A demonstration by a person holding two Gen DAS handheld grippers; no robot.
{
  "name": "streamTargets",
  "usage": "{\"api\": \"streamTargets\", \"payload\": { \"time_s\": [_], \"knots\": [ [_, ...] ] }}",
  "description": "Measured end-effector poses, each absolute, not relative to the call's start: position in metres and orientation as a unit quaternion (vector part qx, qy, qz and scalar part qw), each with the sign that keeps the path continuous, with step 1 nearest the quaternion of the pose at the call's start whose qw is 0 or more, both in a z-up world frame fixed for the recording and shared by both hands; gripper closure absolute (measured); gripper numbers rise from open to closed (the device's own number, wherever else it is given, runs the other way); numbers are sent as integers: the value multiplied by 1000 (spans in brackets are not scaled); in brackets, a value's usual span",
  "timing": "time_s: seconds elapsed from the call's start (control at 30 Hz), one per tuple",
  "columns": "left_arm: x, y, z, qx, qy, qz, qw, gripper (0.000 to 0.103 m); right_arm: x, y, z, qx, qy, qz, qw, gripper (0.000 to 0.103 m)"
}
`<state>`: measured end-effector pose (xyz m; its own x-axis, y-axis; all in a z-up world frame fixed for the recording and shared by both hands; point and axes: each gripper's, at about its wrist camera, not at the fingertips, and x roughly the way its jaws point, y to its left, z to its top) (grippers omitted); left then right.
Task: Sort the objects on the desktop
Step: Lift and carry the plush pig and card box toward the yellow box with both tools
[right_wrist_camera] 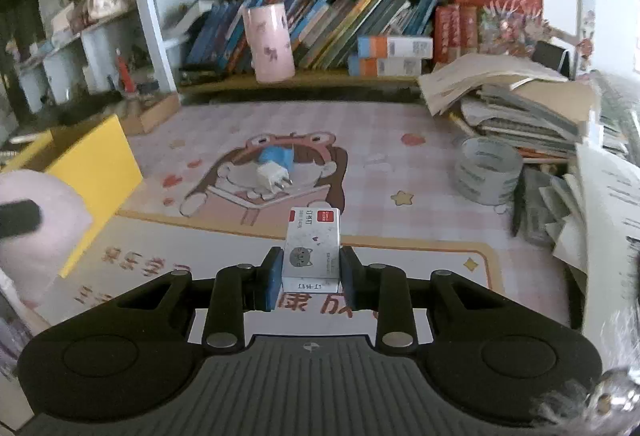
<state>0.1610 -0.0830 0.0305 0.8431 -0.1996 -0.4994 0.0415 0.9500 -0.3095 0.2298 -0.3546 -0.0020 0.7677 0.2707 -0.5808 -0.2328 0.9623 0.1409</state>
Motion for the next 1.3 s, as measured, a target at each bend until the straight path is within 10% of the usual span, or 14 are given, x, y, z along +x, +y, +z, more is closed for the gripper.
{"api": "streamTargets", "payload": {
  "time_s": [1.3],
  "knots": [
    [13, 64, 12, -131, 327, -70, 933, 37, 55, -150, -1, 7, 353, 202, 913, 76]
  ]
}}
